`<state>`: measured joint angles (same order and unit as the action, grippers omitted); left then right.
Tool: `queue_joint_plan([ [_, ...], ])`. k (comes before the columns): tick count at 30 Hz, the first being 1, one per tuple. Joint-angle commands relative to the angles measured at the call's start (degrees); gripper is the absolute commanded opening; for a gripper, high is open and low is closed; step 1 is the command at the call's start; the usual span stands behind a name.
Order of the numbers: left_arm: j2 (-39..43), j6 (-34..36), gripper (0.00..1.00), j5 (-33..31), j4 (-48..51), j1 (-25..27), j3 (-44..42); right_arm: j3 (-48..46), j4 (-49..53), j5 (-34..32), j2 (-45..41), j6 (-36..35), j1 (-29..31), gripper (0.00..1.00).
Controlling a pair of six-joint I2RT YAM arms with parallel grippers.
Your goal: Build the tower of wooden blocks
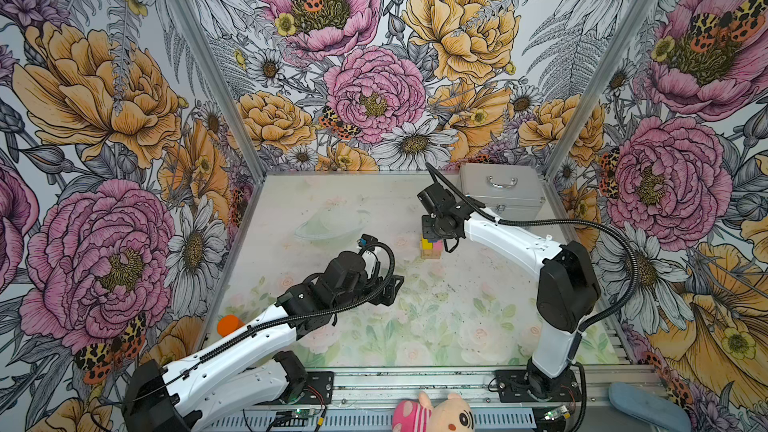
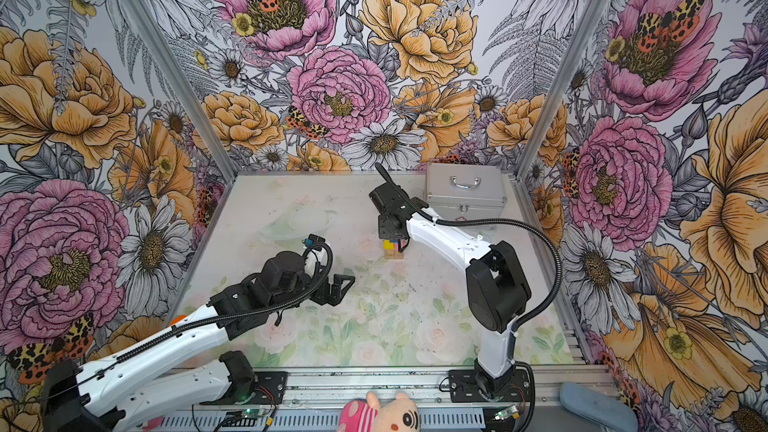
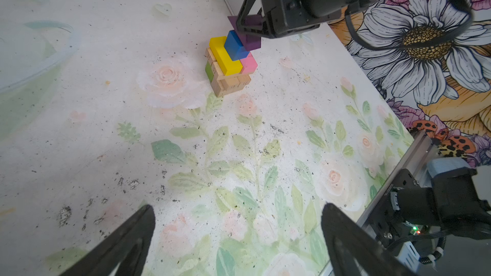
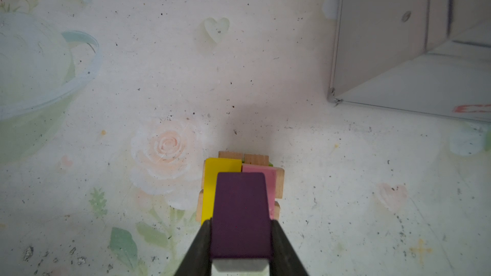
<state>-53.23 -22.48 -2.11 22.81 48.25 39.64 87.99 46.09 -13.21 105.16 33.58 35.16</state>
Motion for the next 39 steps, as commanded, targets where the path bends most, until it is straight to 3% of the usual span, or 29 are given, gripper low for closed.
queue_joint_plan([
  [1, 1.03, 0.86, 0.99, -1.34, -1.24, -0.08, -0.24, 1.75, -0.02, 0.46, 1.07, 0.34, -0.35, 0.29],
  [39, 0.81, 1.12, 0.99, -1.23, -1.18, -0.92, 0.26, 2.06, 0.06, 0.95, 2.06, 0.03, -0.88, 0.29],
])
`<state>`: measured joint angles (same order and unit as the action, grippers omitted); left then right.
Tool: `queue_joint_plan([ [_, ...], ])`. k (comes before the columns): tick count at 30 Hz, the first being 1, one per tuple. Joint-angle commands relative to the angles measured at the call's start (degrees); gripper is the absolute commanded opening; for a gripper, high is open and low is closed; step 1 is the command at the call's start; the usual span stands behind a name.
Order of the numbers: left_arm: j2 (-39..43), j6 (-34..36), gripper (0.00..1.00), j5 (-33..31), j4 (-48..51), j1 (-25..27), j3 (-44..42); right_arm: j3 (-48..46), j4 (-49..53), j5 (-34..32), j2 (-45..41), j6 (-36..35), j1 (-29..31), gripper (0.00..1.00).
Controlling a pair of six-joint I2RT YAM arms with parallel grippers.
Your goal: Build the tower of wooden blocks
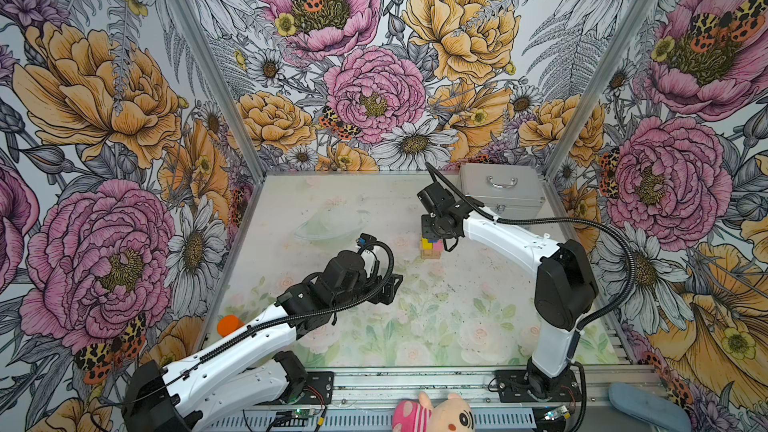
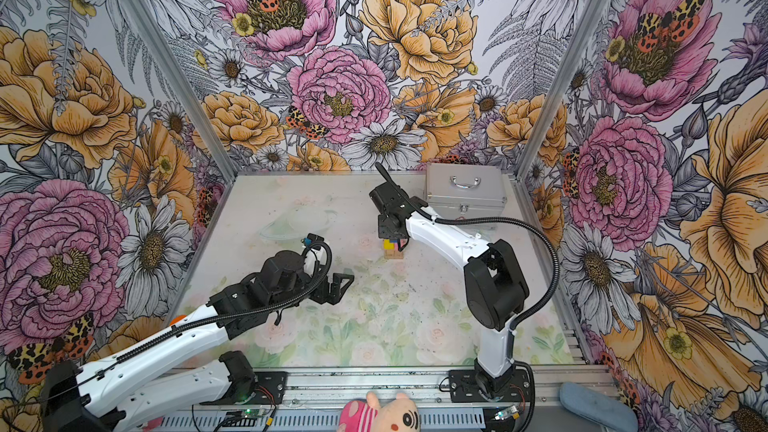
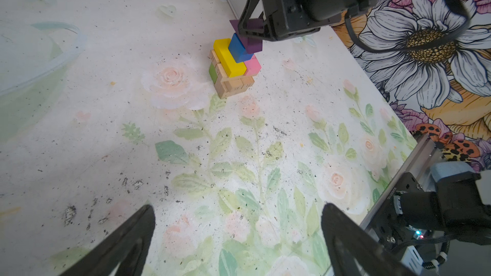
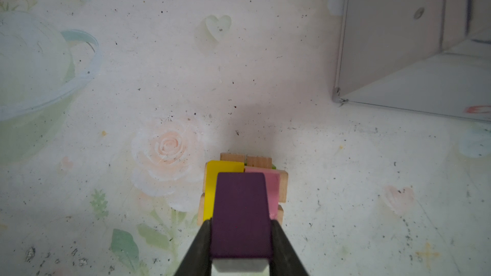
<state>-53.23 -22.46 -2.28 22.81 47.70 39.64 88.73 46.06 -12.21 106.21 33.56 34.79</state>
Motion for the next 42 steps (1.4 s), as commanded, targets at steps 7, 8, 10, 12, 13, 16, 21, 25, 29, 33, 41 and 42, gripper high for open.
queue_joint_plan([
  [7, 0.76, 1.01, 0.99, -1.09, -1.16, -0.51, 0.15, 1.29, 0.04, -0.01, 1.19, 0.09, -0.53, 0.29],
  [8, 0.81, 1.01, 0.99, -0.99, -1.14, -0.47, 0.06, 1.2, 0.0, 0.04, 1.23, 0.07, -0.53, 0.29],
  [10, 0.85, 0.94, 0.99, -1.21, -1.17, -0.51, 0.06, 1.26, 0.03, 0.11, 1.12, 0.1, -0.58, 0.3],
  [12, 0.85, 0.92, 0.99, -1.1, -1.18, -0.52, 0.04, 1.19, 0.05, 0.16, 1.25, 0.02, -0.54, 0.31],
  [13, 0.85, 0.92, 0.99, -1.07, -1.11, -0.51, 0.07, 1.25, 0.08, 0.19, 1.19, 0.01, -0.59, 0.32],
  [16, 0.85, 0.77, 0.99, -1.14, -1.11, -0.5, -0.05, 1.18, 0.06, 0.38, 1.06, 0.02, -0.53, 0.36],
  [21, 0.92, 0.75, 0.99, -1.21, -1.18, -0.51, -0.17, 1.32, 0.01, 0.64, 0.75, -0.08, -0.58, 0.41],
  [25, 1.11, 0.66, 0.99, -1.34, -1.16, -0.51, -0.43, 1.36, -0.01, 0.71, 0.88, -0.08, -0.57, 0.5],
  [29, 1.46, 0.66, 0.99, -1.73, -1.18, -0.5, -0.48, 1.45, -0.01, 0.96, 0.67, -0.17, -0.49, 0.6],
  [33, 2.07, 0.67, 0.99, -2.29, -1.11, -0.59, -0.66, 1.88, -0.01, 0.95, -0.42, -0.65, -0.51, 0.67],
  [41, 3.55, 0.58, 0.99, -3.11, 0.3, -1.07, 0.87, 2.45, 0.08, 0.36, -6.33, -1.46, -0.59, 0.72],
  [42, 3.78, 0.35, 0.99, -3.34, 0.42, -1.1, 1.01, 2.02, 0.08, 0.28, -7.58, -1.4, -0.57, 0.72],
])
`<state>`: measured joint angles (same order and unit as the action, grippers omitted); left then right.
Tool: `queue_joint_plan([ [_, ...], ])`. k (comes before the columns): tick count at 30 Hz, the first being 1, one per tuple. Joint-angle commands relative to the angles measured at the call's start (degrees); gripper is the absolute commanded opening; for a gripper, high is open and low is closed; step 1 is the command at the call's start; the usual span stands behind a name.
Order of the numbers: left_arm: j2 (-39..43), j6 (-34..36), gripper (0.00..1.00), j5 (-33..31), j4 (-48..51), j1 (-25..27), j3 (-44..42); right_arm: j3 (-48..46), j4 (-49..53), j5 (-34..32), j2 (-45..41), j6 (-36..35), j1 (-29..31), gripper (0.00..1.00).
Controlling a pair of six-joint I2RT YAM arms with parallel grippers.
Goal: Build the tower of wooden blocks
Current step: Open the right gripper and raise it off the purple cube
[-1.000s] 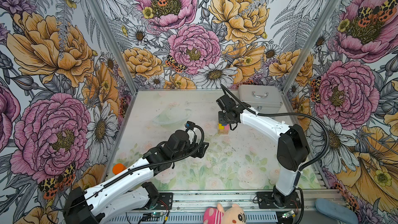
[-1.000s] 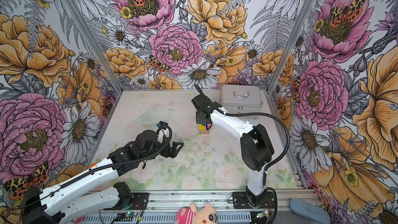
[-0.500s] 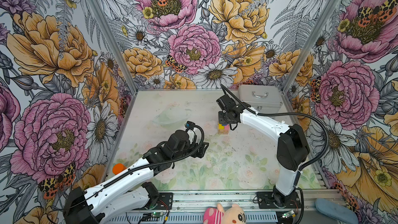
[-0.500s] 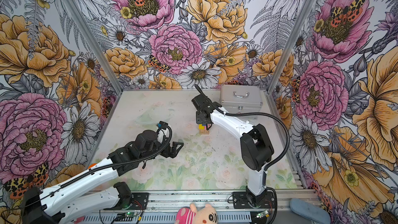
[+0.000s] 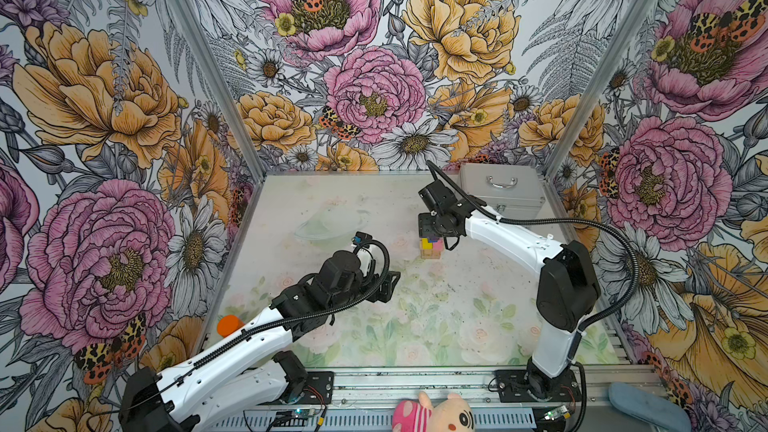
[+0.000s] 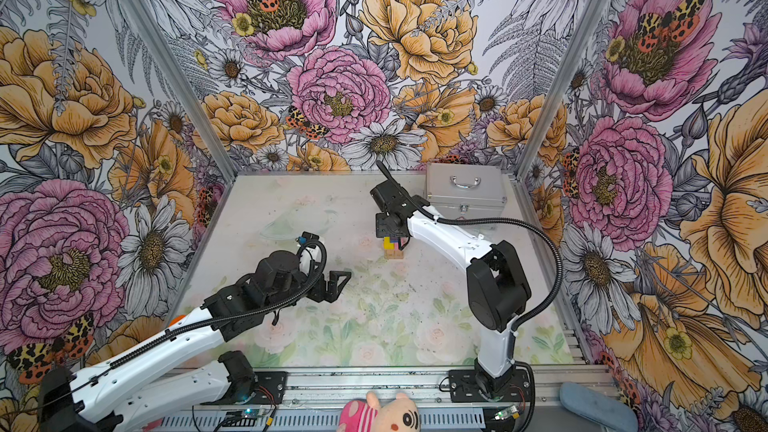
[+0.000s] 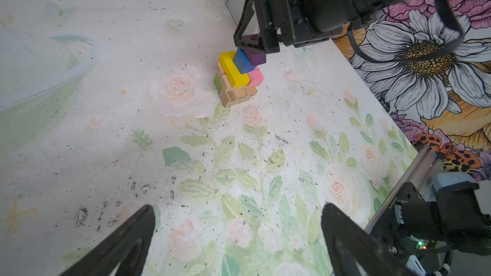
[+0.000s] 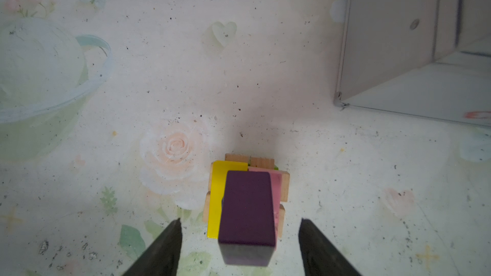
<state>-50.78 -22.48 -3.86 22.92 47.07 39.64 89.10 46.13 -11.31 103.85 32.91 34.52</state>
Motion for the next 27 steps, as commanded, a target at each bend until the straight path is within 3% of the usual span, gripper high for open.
queue_joint_plan([
  [1, 1.6, 0.18, 0.99, -1.93, 0.45, -0.41, 1.06, 1.17, 0.01, -0.92, -6.35, -0.8, -0.33, 0.72],
  [4, 2.17, -0.67, 0.99, -2.46, 0.67, -0.4, 1.1, -1.43, -0.07, -2.39, -10.73, -0.94, -0.35, 0.65],
  [8, 1.28, -1.25, 0.99, -3.35, 0.8, -0.55, 1.57, -7.16, -0.16, -4.33, -16.89, -0.92, -1.25, 0.45],
  [11, -1.57, -1.85, 0.96, -3.19, 0.87, -1.23, 2.99, -12.23, -0.37, -4.21, -20.35, -0.34, -2.73, 0.4],
  [22, -12.65, -2.74, 0.93, -2.82, -1.54, -1.55, 6.97, -27.75, -6.2, 1.69, -28.72, -1.03, -10.02, 0.38],
  [27, -16.37, -2.39, 0.93, -2.4, -3.52, -3.69, 7.88, -30.54, -8.3, 5.01, -28.76, -2.47, -12.79, 0.38],
])
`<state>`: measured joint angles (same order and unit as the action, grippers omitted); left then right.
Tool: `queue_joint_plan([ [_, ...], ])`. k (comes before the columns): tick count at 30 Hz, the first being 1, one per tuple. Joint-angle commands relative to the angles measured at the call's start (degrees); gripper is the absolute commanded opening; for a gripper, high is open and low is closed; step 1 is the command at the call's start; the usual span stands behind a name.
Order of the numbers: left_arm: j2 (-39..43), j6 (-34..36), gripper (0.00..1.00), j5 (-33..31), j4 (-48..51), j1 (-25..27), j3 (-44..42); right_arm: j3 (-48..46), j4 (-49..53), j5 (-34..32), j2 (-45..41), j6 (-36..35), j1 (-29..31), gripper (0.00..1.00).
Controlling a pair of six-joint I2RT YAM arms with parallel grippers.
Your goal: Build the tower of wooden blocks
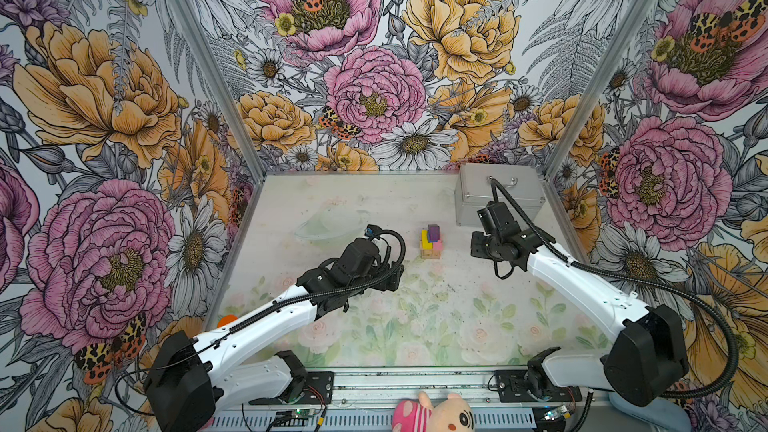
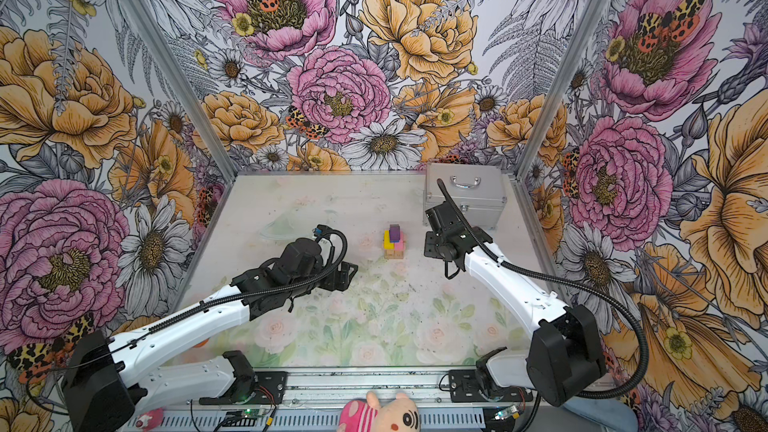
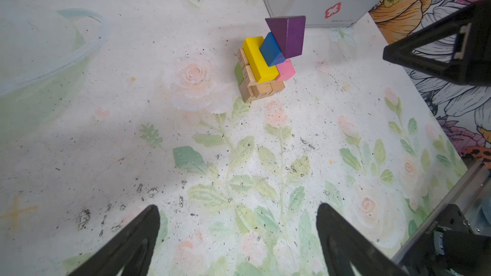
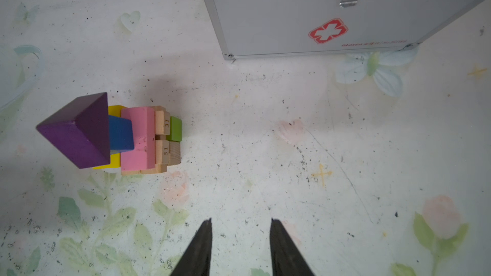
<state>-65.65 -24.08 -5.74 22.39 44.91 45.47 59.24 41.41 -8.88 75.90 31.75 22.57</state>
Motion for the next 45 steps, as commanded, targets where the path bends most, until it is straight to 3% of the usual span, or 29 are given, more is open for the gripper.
queue_joint_plan([
  [1, -2.69, -0.8, 0.93, -0.18, -3.06, -2.3, 2.58, -1.0, -4.22, 3.19, -0.47, -1.44, -0.99, 0.38],
  [8, -8.81, -0.41, 0.92, 0.98, -3.15, -3.43, 6.42, -0.11, -8.11, 7.41, 2.93, -1.09, -1.18, 0.37],
  [14, -9.37, -0.53, 0.91, 0.89, -3.15, -3.43, 7.13, 2.85, -8.73, 9.53, 6.18, -2.37, -1.11, 0.38],
  [29, 0.68, -1.68, 0.92, -1.01, -4.11, -3.92, -0.96, 13.9, -8.27, 16.79, 13.63, -3.46, 1.3, 0.52],
  [33, 3.05, -1.5, 0.92, -1.03, -3.95, -4.46, -2.29, 17.06, -7.21, 14.95, 16.41, -3.4, 3.35, 0.58],
  [45, 7.34, -0.42, 0.93, 0.38, -4.02, -6.6, -5.59, 22.76, -3.23, 11.29, 21.72, -3.64, 6.18, 0.58],
])
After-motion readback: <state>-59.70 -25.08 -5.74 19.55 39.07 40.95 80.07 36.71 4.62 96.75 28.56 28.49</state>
